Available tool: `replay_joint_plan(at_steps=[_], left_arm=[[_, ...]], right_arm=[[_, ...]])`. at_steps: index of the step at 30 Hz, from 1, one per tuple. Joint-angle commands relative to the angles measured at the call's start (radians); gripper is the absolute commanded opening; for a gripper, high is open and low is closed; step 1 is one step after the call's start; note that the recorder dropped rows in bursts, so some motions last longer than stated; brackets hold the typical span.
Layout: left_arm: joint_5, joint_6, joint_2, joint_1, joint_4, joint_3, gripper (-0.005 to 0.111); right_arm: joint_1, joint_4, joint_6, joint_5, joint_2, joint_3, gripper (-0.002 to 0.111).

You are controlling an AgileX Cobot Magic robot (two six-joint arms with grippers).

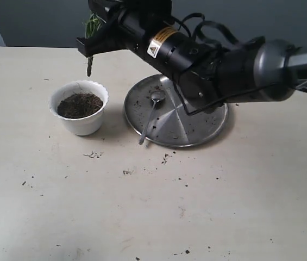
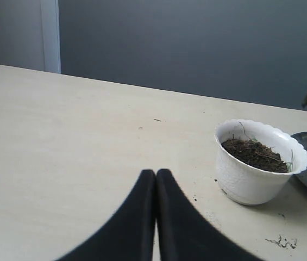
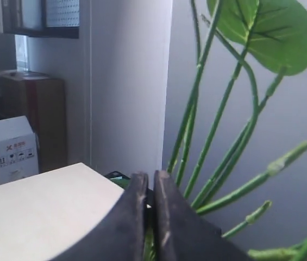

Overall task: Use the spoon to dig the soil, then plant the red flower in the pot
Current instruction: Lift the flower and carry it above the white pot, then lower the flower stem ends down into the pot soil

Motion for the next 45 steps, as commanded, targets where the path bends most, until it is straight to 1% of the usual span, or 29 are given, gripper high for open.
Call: replay_joint_plan(at_steps=[1,4,6,9,11,17,25,30,34,41,45], left_arm=[[0.001,-0.001,-0.005,-0.002,0.002,0.003,0.0],[0.001,-0.001,-0.005,-0.002,0.002,0.003,0.0],[0.001,-0.001,-0.005,-0.002,0.002,0.003,0.0],[0.001,-0.001,-0.005,-0.002,0.002,0.003,0.0],[0.001,-0.001,-0.005,-0.002,0.002,0.003,0.0],[0.001,-0.001,-0.005,-0.002,0.002,0.003,0.0],[0.001,-0.001,-0.005,-0.002,0.002,0.003,0.0],[0.001,-0.001,-0.005,-0.002,0.002,0.003,0.0],[0.001,-0.001,-0.005,-0.002,0.002,0.003,0.0],[0.001,-0.001,-0.005,-0.002,0.002,0.003,0.0],[0.001,-0.001,-0.005,-0.002,0.002,0.003,0.0]], right_arm=[[-0.003,0.028,-0.024,-0.1,0.094,-0.007,-0.001],[-0.003,-0.018,-0.024,-0.151,0.122,-0.011,-0.001],[-0.003,-0.058,-0.024,-0.148,0.129,-0.033,-0.001],[-0.003,-0.131,-0.017,-0.078,0.147,-0.086,-0.001],[-0.003,-0.157,-0.004,-0.062,0.16,-0.099,-0.001],[-0.003,-0.173,0.029,-0.066,0.18,-0.099,-0.001],[-0.003,-0.247,0.055,-0.073,0.206,-0.099,-0.001],[-0.003,-0.25,0.063,-0.075,0.233,-0.099,-0.001],[-0.003,-0.254,0.07,-0.116,0.253,-0.104,-0.001],[-0.003,-0.278,0.07,-0.048,0.277,-0.188,-0.001],[-0.003,-0.317,0.07,-0.016,0.277,-0.209,-0.001]])
